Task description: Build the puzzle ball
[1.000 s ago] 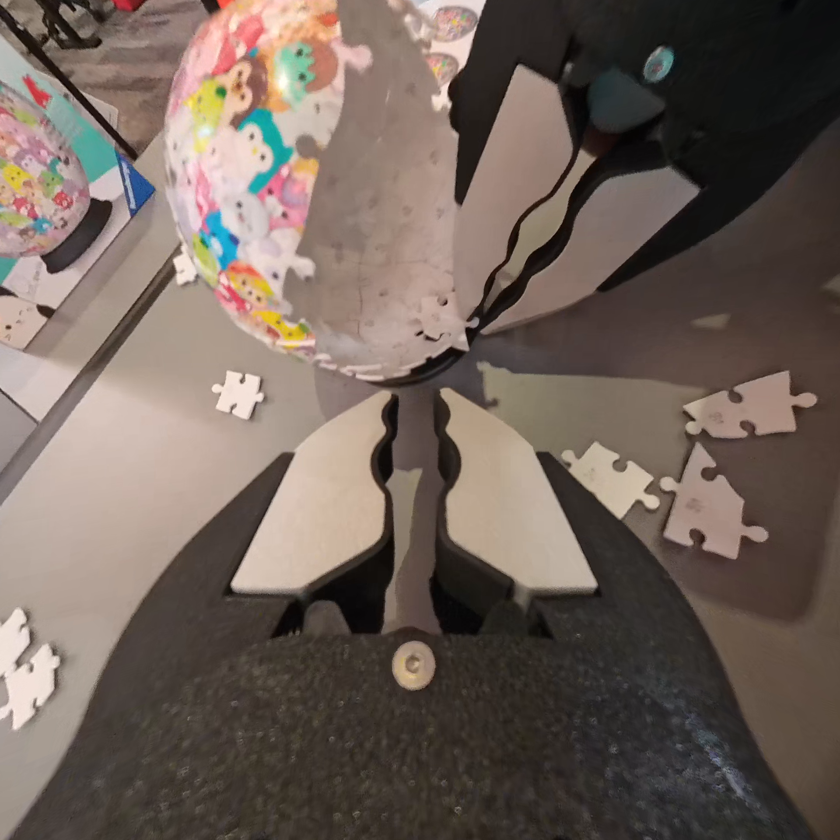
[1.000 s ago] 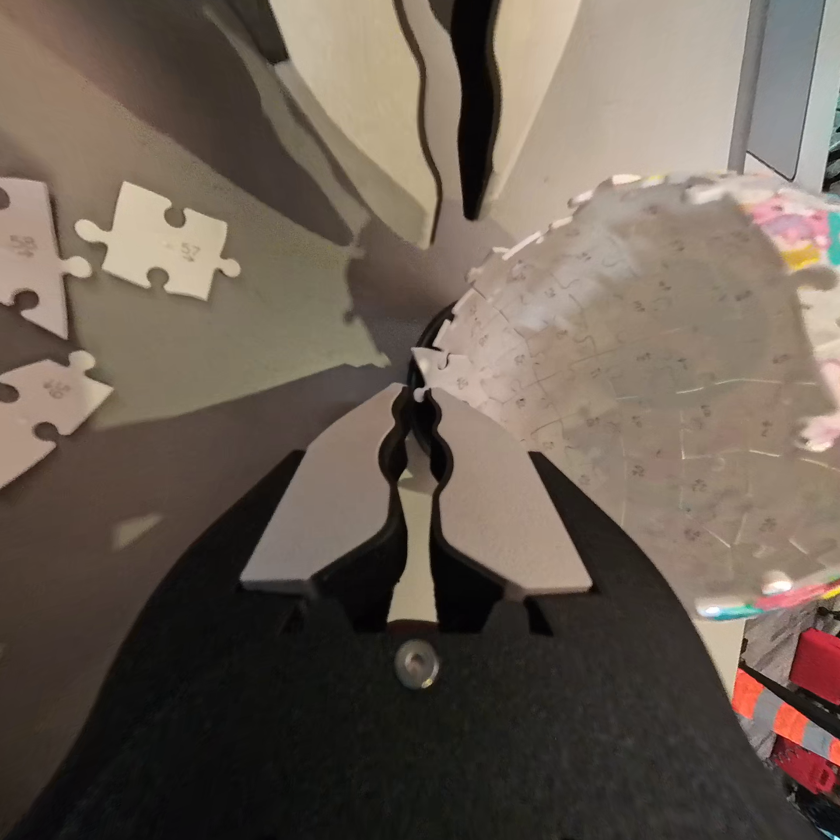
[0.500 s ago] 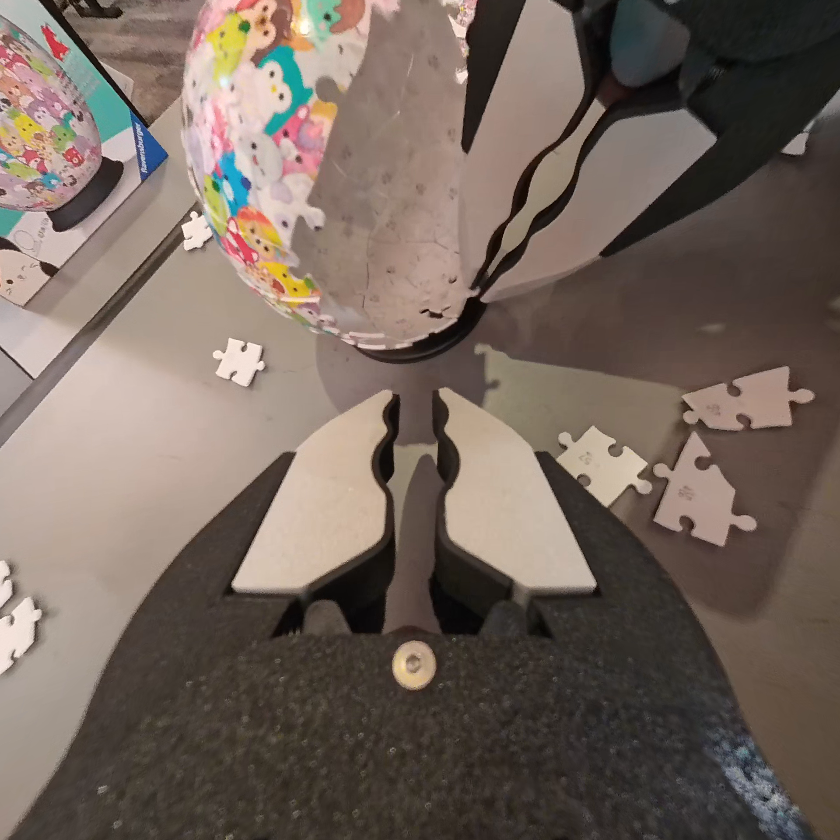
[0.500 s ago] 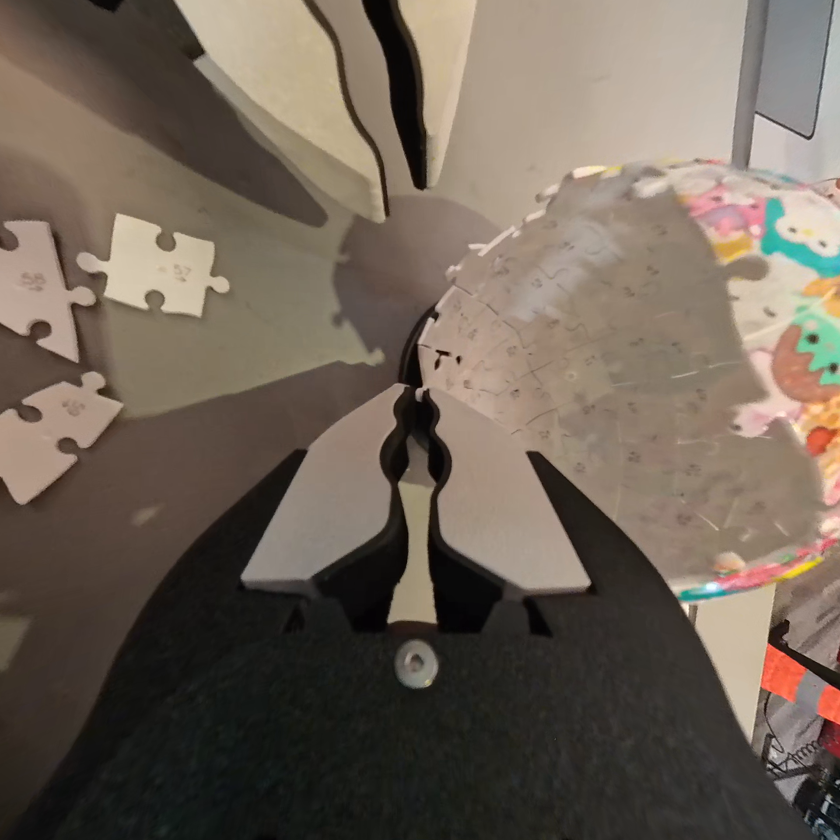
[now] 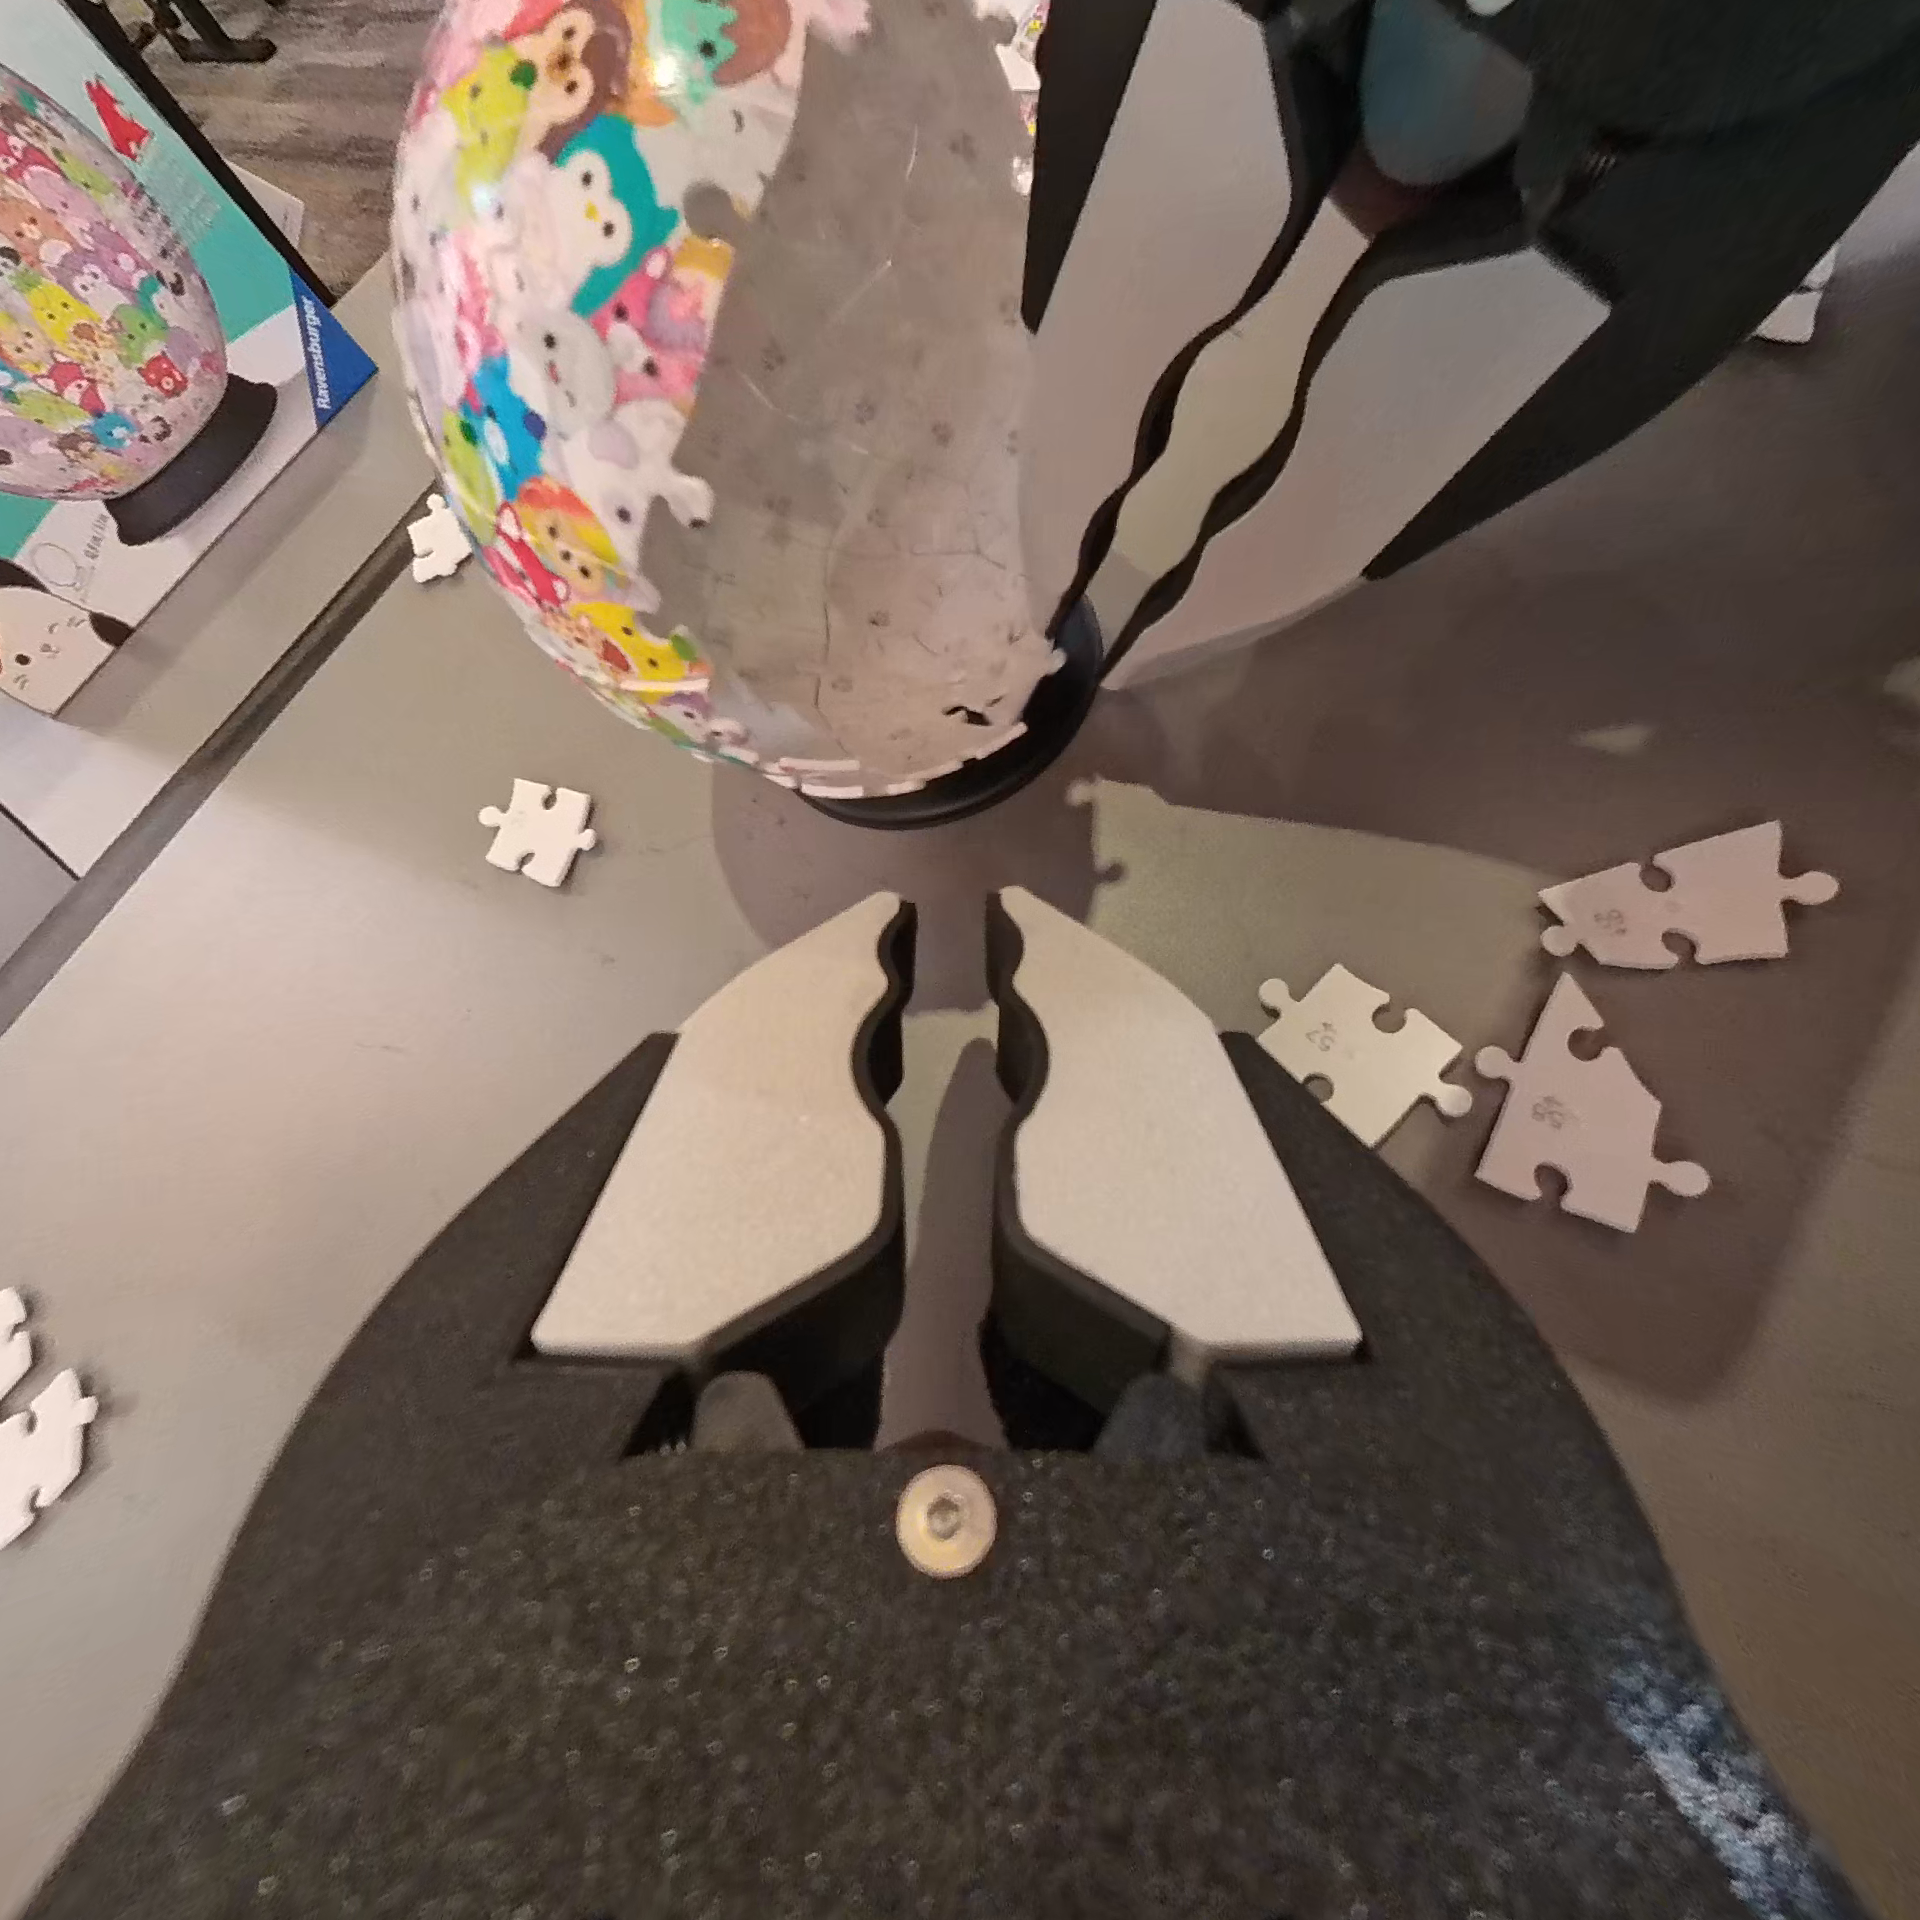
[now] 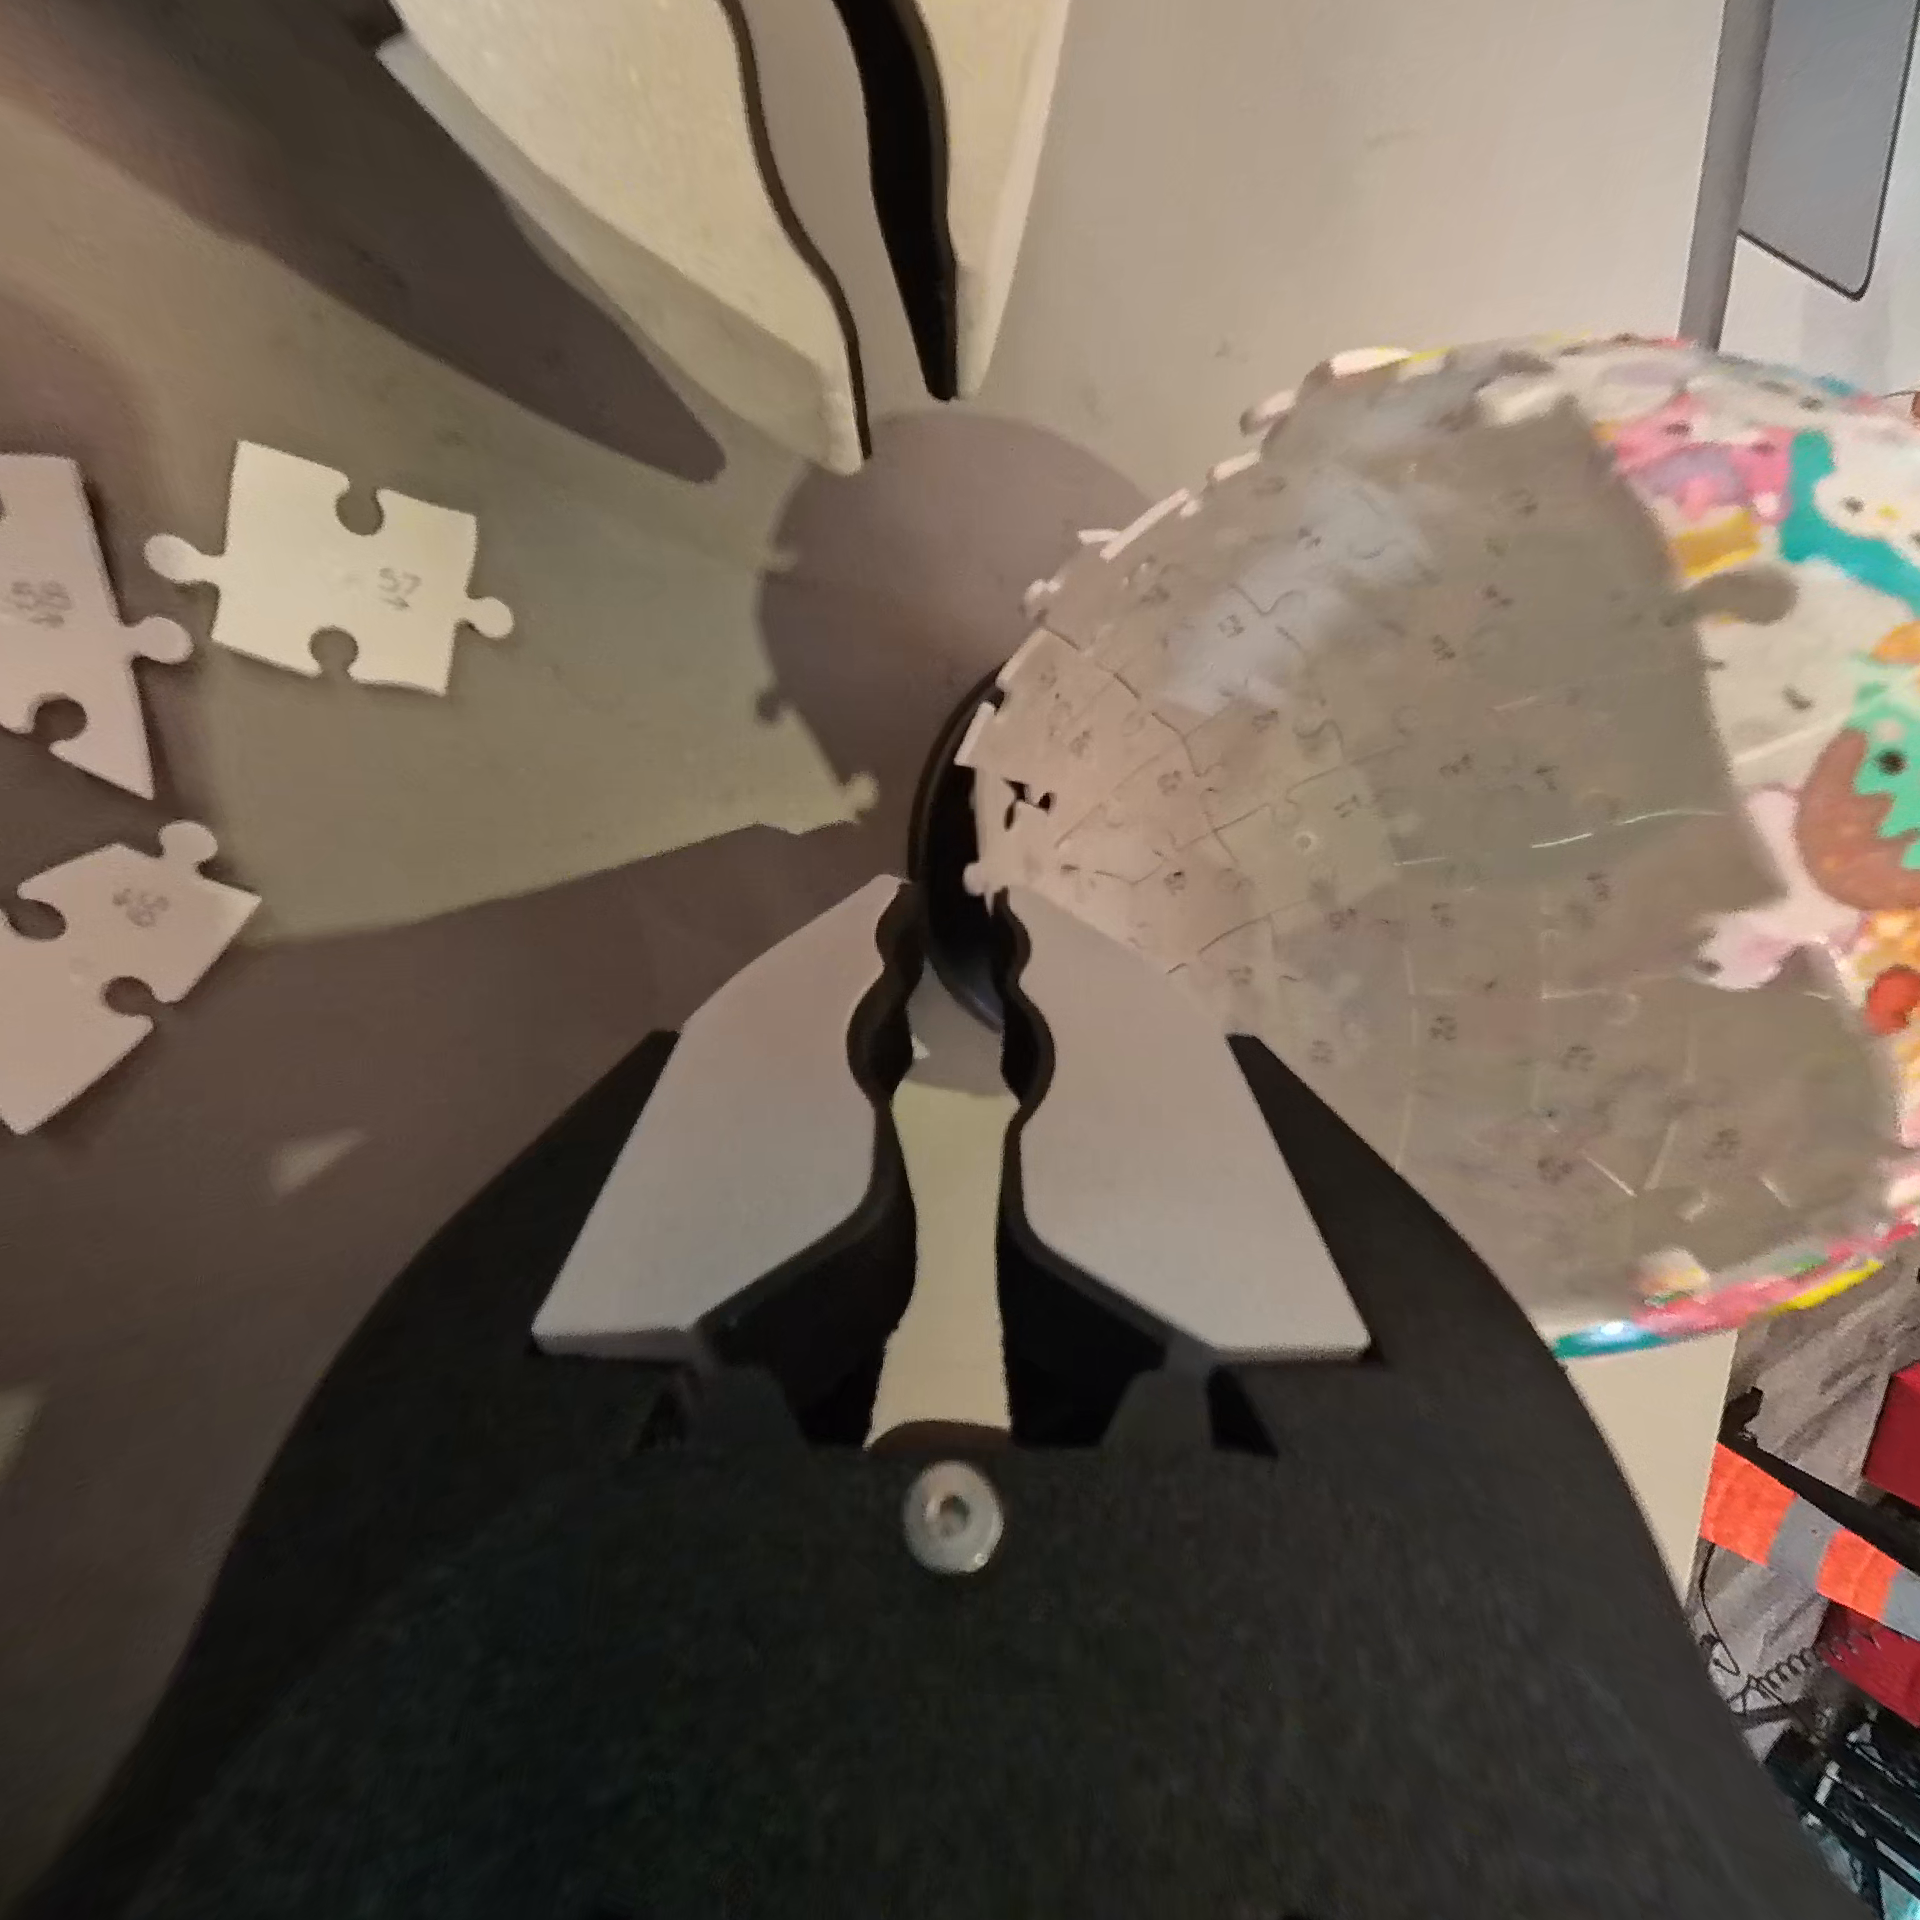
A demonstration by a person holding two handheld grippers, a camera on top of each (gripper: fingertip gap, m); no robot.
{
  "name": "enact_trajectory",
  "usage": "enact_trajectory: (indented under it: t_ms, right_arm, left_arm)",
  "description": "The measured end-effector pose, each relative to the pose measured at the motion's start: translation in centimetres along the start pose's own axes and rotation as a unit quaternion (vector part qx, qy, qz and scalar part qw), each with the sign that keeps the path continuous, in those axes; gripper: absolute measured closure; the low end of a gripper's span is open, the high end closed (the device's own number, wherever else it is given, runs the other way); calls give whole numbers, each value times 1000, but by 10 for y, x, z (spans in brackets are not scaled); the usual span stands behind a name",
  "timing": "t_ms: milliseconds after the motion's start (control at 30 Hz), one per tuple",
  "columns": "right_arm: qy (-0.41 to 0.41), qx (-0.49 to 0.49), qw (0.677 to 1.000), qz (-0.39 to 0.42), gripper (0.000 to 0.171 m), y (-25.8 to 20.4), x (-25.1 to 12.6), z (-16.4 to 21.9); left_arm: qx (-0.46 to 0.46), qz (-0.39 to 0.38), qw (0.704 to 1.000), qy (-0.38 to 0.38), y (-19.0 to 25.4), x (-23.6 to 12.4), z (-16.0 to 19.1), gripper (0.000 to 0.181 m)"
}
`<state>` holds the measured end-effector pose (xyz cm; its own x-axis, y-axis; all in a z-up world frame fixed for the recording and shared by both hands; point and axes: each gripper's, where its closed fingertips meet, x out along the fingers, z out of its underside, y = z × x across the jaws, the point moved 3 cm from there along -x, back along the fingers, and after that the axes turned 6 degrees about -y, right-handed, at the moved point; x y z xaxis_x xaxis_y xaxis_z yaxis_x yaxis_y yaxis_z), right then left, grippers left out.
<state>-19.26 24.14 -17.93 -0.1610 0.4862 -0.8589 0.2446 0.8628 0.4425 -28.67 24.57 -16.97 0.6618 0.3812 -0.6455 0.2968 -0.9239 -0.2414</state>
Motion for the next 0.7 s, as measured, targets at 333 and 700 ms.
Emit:
enact_trajectory:
  t_ms: [333, 700]
  right_arm:
    - [-15, 25, 999, -31, 119, -6, 3, -5]
    - [-64, -57, 996, 1, 119, -3, -24, -4]
  left_arm:
    - [2, -1, 1000, -1, 0, 0, 1, 169]
    - [-143, 89, 986, 7, -9, 13, -7, 147]
